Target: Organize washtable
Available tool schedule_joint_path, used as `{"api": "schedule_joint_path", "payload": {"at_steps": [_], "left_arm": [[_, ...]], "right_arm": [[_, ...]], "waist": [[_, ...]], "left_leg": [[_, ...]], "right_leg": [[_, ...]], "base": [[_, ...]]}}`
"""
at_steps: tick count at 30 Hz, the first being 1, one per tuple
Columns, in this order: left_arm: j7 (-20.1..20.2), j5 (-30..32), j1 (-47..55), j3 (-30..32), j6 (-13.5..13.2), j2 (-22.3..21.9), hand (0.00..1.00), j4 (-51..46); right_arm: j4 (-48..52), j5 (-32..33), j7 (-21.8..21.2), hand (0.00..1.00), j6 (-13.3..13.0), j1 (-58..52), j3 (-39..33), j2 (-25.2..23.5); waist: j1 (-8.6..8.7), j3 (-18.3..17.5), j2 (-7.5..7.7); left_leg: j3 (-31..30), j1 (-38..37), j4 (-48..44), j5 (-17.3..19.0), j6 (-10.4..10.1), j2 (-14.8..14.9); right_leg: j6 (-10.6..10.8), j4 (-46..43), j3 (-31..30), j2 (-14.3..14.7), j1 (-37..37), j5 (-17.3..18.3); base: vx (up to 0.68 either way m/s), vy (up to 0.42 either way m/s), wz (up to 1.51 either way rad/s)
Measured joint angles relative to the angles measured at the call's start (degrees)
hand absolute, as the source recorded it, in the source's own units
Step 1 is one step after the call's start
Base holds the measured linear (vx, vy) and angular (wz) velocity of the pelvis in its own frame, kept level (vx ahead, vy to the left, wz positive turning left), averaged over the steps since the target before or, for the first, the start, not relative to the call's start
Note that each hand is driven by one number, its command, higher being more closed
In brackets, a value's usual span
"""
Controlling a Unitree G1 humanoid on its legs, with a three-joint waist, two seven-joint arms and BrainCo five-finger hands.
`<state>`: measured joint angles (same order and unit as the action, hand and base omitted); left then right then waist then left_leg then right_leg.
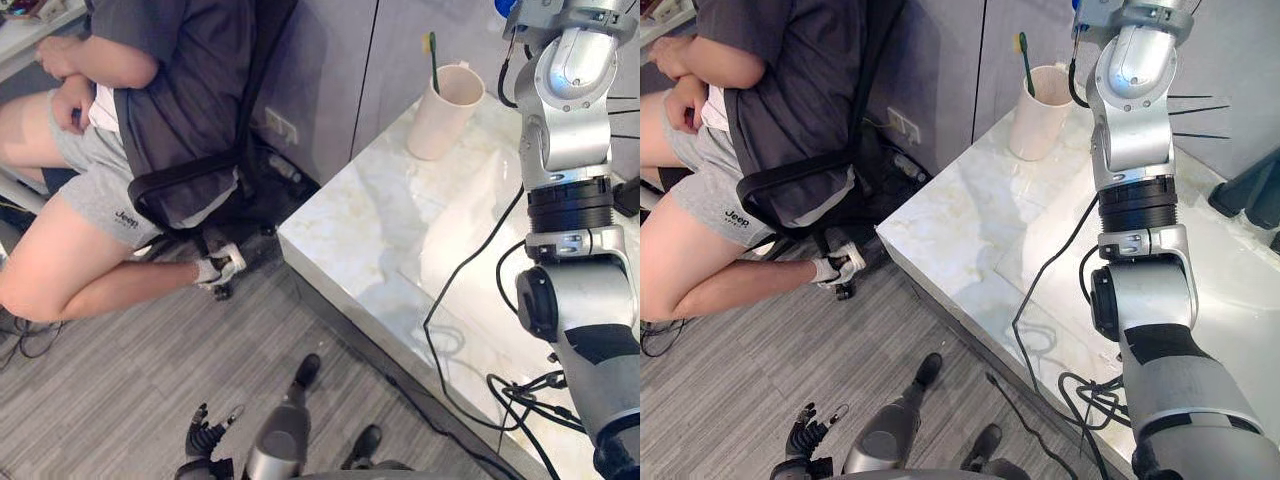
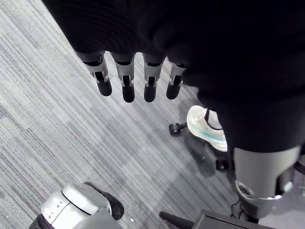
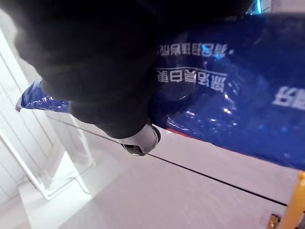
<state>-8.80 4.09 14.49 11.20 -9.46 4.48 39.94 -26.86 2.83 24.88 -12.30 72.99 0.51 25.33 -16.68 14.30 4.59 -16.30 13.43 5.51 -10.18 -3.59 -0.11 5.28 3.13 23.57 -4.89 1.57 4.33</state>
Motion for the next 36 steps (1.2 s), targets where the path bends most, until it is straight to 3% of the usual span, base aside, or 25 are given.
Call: {"api": "schedule_joint_path", "payload": {"at_steps": [12, 20, 21, 36], "left_arm": [[-0.19, -1.1, -0.05, -0.85, -0.14, 0.58, 0.0, -0.1], [-0.24, -1.19, -1.02, -2.42, -0.58, 0.67, 0.0, -0.14], [-0.25, -1.18, -1.06, -2.85, -0.64, 0.67, 0.0, -0.15], [-1.3, -1.18, -1.09, -4.48, -0.75, 0.43, 0.0, -0.13]], "right_arm": [[-6.33, -0.67, 0.11, 1.0, 1.65, 0.33, 0.33, 0.01], [-7.72, -0.61, -0.06, 1.0, 1.65, 0.32, 2.09, -0.01], [-8.19, -0.56, -0.08, 0.0, 1.68, 0.2, 2.09, -0.15], [-7.18, -0.19, -0.3, 0.0, 1.64, -5.78, 2.15, -2.52]], "waist": [[-0.21, 2.7, -0.51], [-0.54, 4.53, -1.65], [-0.62, 4.66, -1.72], [-0.93, 4.69, -1.73]], "left_leg": [[-0.06, 0.82, -0.02, 0.0, -0.01, 0.1], [-0.26, 0.95, -0.03, 0.0, 0.0, 0.05], [-0.27, 0.95, -0.03, 0.0, -0.01, 0.04], [-0.79, -0.3, -0.03, -0.02, -0.04, 0.05]], "right_leg": [[0.0, 0.09, 0.01, 0.1, -0.86, 0.02], [-0.01, 0.08, 0.21, 0.11, -0.92, 0.14], [-0.01, 0.07, 0.26, 0.1, -0.93, 0.15], [-0.15, -1.98, 1.22, -0.17, -0.63, 1.48]], "base": [[0.0, 0.0, 0.0], [0.0, 0.004, 0.0], [0.0, 0.0, 0.0], [-0.01, 0.013, 0.02]]}}
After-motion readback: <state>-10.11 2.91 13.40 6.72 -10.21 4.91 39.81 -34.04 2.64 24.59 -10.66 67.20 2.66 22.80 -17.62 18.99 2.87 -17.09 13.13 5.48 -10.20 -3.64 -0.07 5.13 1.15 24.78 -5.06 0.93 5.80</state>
